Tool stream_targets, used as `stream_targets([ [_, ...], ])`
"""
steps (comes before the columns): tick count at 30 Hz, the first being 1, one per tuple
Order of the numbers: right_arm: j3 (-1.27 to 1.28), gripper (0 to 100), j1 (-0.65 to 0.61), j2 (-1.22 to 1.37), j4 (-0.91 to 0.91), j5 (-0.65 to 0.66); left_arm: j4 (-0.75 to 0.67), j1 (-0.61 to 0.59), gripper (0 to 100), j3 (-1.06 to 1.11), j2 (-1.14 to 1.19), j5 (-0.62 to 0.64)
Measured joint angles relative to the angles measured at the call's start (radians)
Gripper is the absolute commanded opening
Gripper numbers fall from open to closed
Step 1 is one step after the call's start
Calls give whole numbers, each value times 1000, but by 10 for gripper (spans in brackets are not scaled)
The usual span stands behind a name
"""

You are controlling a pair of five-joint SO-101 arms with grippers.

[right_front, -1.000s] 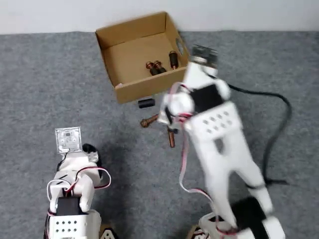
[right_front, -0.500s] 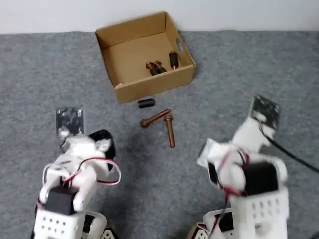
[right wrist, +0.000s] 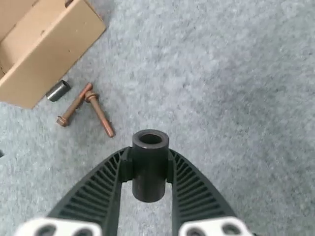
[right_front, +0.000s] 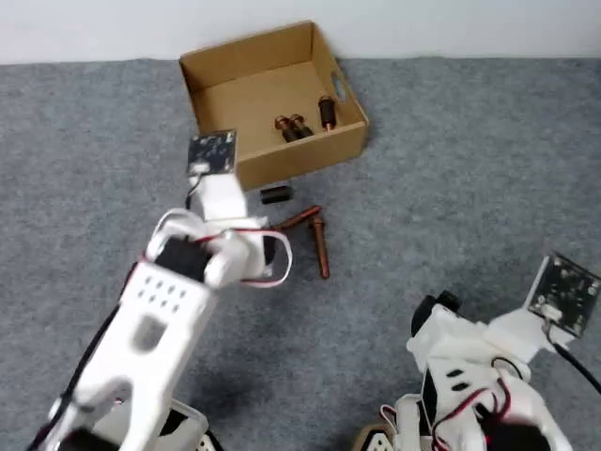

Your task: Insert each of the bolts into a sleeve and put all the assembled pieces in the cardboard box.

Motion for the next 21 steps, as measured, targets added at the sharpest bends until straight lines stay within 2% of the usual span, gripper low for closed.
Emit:
stream_targets([
  [6,20,8,43,-20,-2,0,0,17,15,-181,287,58],
  [10,28,8,58,-23,-6,0,0,15,92,-310,462,63],
  [14,38,8,57,-23,-11,0,3,25,123,-422,601,63],
  [21,38,8,58,-23,-11,0,98,91,124,-626,792,63],
])
